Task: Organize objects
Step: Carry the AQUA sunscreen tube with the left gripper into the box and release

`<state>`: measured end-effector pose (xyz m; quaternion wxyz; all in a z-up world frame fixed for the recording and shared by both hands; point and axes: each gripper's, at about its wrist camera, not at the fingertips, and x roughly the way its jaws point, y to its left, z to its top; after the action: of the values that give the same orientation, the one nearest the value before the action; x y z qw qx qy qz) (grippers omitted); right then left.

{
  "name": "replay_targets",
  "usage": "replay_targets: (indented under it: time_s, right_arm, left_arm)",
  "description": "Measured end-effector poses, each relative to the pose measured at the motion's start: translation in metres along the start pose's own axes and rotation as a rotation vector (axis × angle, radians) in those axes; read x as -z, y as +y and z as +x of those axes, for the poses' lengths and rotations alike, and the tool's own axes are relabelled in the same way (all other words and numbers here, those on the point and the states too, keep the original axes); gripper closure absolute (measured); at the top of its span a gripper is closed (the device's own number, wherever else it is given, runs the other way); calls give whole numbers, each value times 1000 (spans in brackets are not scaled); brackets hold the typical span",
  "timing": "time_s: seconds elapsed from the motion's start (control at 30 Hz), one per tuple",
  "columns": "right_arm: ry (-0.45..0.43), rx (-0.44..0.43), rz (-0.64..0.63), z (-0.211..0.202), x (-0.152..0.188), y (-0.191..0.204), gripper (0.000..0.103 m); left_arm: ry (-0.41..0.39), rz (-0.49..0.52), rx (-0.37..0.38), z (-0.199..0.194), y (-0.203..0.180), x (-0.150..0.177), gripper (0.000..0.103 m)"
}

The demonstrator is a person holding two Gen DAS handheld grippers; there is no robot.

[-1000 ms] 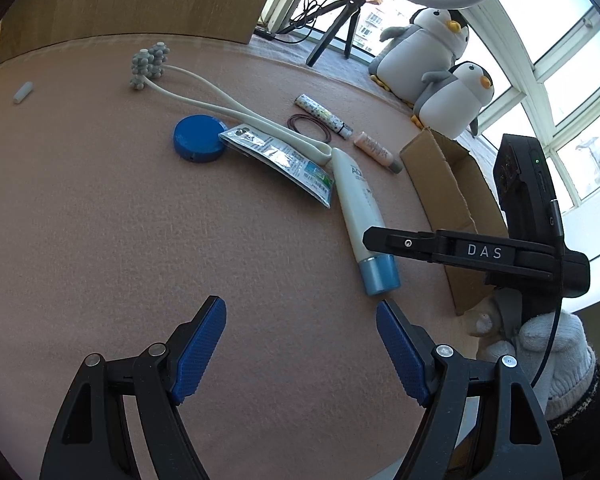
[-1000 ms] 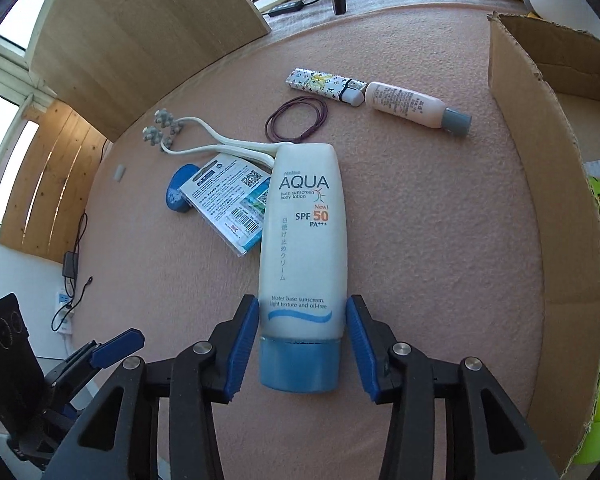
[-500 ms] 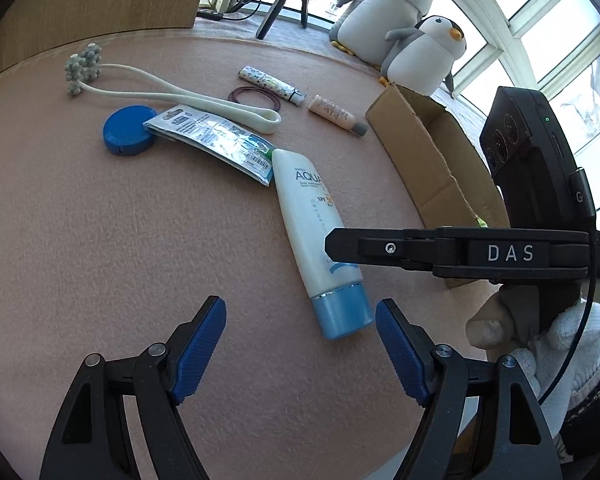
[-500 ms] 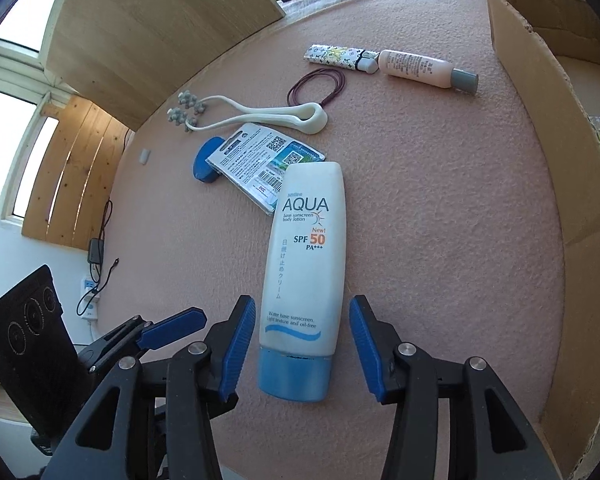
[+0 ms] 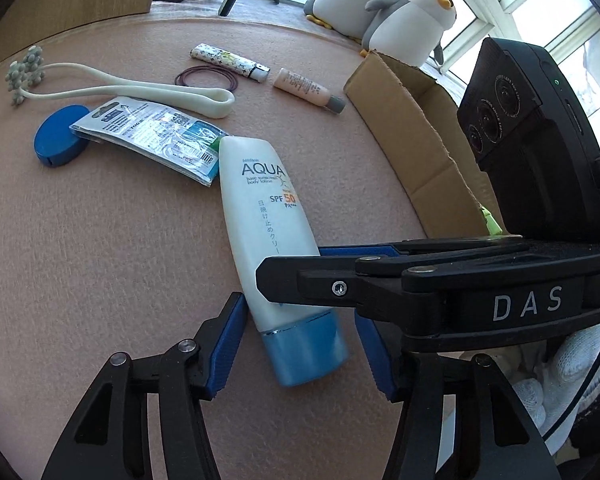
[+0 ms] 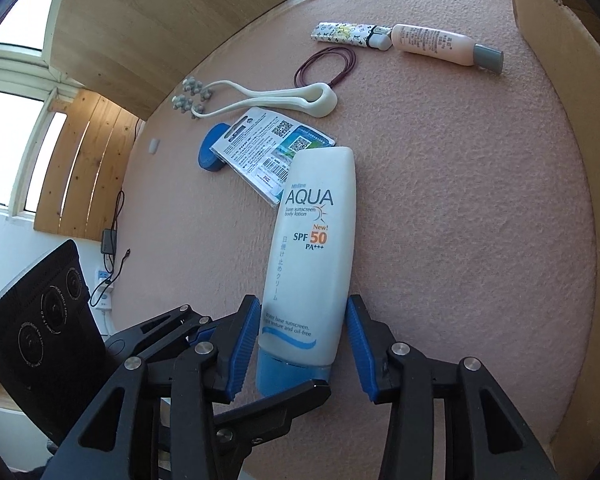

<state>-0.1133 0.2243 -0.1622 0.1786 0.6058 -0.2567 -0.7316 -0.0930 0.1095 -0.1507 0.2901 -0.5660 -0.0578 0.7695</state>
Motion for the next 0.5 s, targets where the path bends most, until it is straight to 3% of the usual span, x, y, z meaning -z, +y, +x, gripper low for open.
replay_targets:
  time_s: [0.13, 0.5]
  right_arm:
    - [-21, 1, 9, -3, 0, -1, 64]
    - [-114, 3, -31, -42, -1, 0, 67]
  left_arm:
    - [-9, -6, -3, -1, 0, -2, 50]
    - [-62, 29, -7, -17, -32, -17, 50]
